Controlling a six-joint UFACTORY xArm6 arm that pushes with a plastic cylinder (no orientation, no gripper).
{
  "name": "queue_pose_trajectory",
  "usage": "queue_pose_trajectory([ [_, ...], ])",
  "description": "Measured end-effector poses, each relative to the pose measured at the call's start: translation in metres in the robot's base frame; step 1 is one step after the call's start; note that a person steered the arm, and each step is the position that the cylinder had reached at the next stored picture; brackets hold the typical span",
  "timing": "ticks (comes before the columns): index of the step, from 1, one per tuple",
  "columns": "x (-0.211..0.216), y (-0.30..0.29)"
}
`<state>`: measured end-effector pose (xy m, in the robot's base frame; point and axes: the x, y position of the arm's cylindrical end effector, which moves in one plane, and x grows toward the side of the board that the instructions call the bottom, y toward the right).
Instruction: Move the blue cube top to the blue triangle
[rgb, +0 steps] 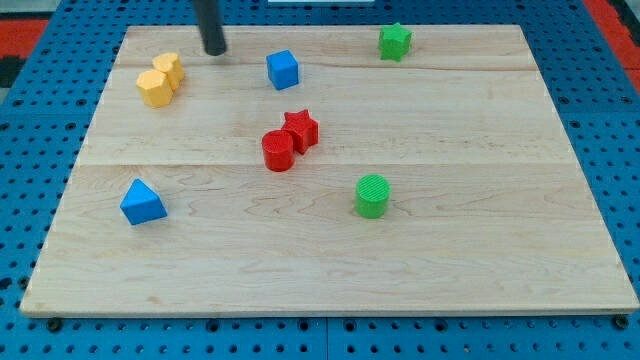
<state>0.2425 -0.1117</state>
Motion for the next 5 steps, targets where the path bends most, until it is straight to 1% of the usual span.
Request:
queue_pose_trajectory([
  [1,0.004,0.084],
  [2,0.056,0.077],
  [3,0.078,0.047],
  [4,0.082,-0.008],
  [5,0.105,-0.015],
])
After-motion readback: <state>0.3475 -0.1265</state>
